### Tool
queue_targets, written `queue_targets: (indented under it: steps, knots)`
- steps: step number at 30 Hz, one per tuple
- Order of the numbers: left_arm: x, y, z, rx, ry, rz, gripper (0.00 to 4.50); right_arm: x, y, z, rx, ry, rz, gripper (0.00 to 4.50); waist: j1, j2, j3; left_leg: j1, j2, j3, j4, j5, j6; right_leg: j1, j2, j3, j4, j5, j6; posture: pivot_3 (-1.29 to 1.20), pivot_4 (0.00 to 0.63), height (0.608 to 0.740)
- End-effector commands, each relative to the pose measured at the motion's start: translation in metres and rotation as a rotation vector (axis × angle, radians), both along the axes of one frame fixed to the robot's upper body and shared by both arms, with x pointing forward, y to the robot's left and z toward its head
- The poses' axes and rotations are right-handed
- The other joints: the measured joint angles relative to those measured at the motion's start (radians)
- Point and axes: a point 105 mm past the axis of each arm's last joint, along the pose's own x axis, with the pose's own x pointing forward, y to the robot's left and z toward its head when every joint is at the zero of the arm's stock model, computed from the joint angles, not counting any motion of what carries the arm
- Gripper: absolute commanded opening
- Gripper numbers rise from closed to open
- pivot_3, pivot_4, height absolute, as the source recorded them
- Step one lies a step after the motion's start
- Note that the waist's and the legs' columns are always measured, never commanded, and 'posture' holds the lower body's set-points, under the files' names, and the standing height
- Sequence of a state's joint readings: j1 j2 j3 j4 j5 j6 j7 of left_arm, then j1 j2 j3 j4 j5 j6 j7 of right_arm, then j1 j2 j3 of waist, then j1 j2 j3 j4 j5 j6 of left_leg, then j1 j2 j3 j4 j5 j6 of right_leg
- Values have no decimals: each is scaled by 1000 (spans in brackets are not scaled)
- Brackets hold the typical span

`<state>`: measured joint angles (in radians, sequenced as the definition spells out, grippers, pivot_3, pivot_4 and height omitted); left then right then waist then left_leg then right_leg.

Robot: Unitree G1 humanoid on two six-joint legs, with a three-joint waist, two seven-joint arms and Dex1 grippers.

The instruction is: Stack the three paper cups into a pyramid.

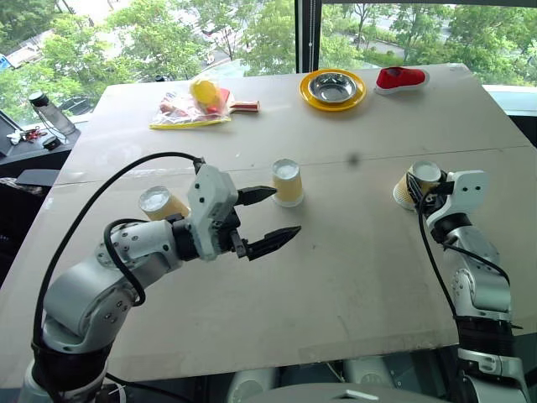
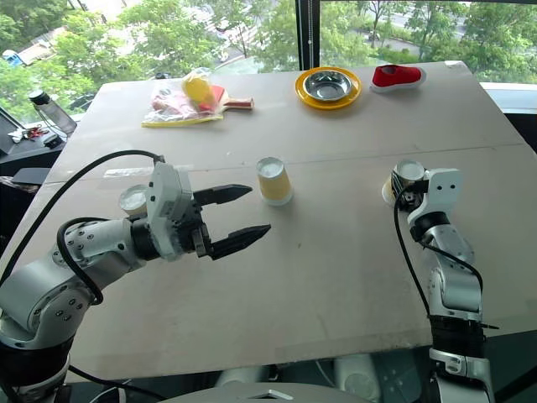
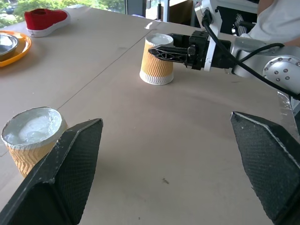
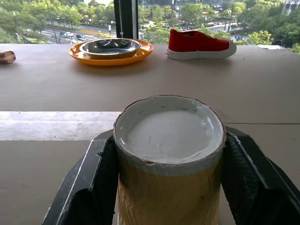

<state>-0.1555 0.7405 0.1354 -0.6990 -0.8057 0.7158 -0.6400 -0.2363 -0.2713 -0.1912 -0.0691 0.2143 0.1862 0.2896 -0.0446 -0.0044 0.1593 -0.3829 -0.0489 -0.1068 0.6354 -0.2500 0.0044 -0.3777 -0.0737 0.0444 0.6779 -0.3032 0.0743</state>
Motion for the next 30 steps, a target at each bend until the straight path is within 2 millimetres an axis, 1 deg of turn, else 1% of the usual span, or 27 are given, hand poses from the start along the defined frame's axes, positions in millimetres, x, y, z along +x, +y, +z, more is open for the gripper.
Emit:
queue_targets:
  steps: [1, 3, 5, 9, 14, 16, 28, 30]
  knots:
    - [-2, 9, 5, -31, -63, 87, 4500, 1, 47, 23, -25, -73, 207, 2231, -3, 0, 0, 0, 1, 0, 0, 0, 0, 0, 1, 0, 0, 0, 0, 0, 150, 740]
    - [-3, 15, -1, -38, -57, 134, 4500, 2, 64, 24, -18, -67, 280, 2231, 0, 0, 0, 1, 2, 1, 0, 0, 0, 0, 1, 1, 0, 0, 0, 0, 150, 740]
    - [-4, 25, -7, -44, -66, 220, 4500, 5, 85, 25, -3, -60, 350, 2231, 1, 0, 0, 0, 2, -1, 0, 0, 0, 0, 2, -1, 0, 0, 0, 0, 150, 740]
    - [-5, 39, -14, -53, -80, 343, 4500, 10, 116, 23, -1, -39, 457, 2231, 7, -1, 0, 0, 2, 0, 0, 0, 0, 0, 1, 0, 0, 0, 0, 0, 150, 740]
    - [-10, 45, -18, -39, -81, 382, 4500, 13, 139, 21, -7, -20, 529, 2231, 10, -1, 0, -1, 1, -1, 0, 0, 0, 0, 1, -1, -1, 0, 0, 0, 150, 740]
    - [-12, 46, -18, -33, -82, 387, 4500, 14, 145, 19, -17, -14, 539, 2231, 6, -1, 0, -1, 1, -1, 0, 0, 0, -1, 1, -1, -1, 0, 0, 0, 150, 740]
    - [-10, 46, -15, -32, -100, 380, 4500, 16, 159, 14, -8, 7, 571, 2231, 3, -1, 0, 0, 2, -1, 0, 0, 0, -1, 1, -1, 0, 0, 0, 0, 150, 740]
    - [-10, 46, -14, -30, -102, 379, 4500, 17, 160, 14, -11, 9, 574, 3312, 3, -1, 0, 0, 2, -1, 0, 0, 0, -1, 1, -1, 0, 0, 0, 0, 150, 740]
